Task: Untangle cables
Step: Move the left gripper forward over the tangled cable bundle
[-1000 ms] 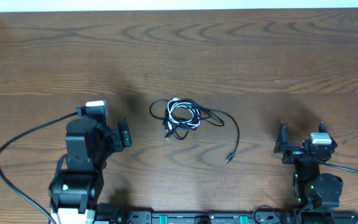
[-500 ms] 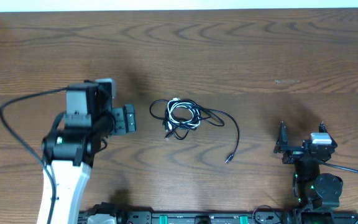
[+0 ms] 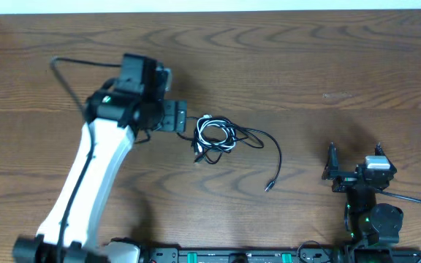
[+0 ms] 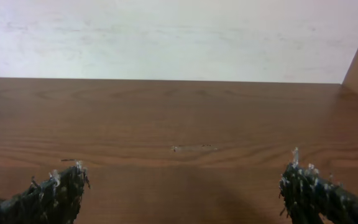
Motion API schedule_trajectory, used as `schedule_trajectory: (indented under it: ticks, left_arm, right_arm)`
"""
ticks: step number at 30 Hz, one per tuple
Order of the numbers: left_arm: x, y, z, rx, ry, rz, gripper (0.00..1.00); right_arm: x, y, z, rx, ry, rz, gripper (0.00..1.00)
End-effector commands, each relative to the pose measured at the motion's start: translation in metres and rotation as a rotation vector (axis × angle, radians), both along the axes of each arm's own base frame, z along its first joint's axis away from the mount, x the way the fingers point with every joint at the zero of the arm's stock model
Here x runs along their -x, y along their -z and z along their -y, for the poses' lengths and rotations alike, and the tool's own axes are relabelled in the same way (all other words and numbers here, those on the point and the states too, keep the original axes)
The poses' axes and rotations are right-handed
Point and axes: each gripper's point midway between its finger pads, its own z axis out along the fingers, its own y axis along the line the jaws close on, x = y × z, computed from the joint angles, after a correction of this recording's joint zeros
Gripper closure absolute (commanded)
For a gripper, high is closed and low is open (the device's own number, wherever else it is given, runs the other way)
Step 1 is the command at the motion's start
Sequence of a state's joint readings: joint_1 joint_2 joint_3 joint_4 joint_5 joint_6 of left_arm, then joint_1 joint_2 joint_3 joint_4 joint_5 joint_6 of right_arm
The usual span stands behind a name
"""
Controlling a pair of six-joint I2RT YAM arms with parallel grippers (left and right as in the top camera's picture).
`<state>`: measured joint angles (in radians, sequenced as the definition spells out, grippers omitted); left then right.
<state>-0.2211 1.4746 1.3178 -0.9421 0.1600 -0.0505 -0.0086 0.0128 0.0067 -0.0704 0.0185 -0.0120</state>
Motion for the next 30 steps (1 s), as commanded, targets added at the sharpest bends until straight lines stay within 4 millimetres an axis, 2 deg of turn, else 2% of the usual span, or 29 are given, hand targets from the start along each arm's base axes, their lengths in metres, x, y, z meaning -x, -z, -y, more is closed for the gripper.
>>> schedule_trajectory:
  ticks: [1, 6, 11, 18, 30]
  left_arm:
    - [-0.007, 0.012, 0.008, -0.002, 0.028, -0.038, 0.09]
    - [-0.021, 0.030, 0.011, -0.005, 0.028, -0.051, 0.09]
    - [-0.024, 0.042, 0.012, -0.011, 0.027, -0.081, 0.09]
    - [-0.032, 0.041, 0.014, 0.000, 0.029, -0.048, 0.09]
    - [-0.027, 0.049, 0.025, -0.050, 0.066, -0.046, 0.09]
  right_arm:
    - [0.000, 0.001, -0.003, 0.012, -0.012, -0.001, 0.01]
    - [0.000, 0.000, -0.003, 0.012, -0.012, -0.001, 0.01]
    - [0.000, 0.000, -0.003, 0.012, -0.012, -0.001, 0.01]
    - [0.000, 0.001, -0.003, 0.012, -0.012, -0.001, 0.01]
    - [0.000, 0.001, -0.003, 0.012, -0.012, -0.001, 0.01]
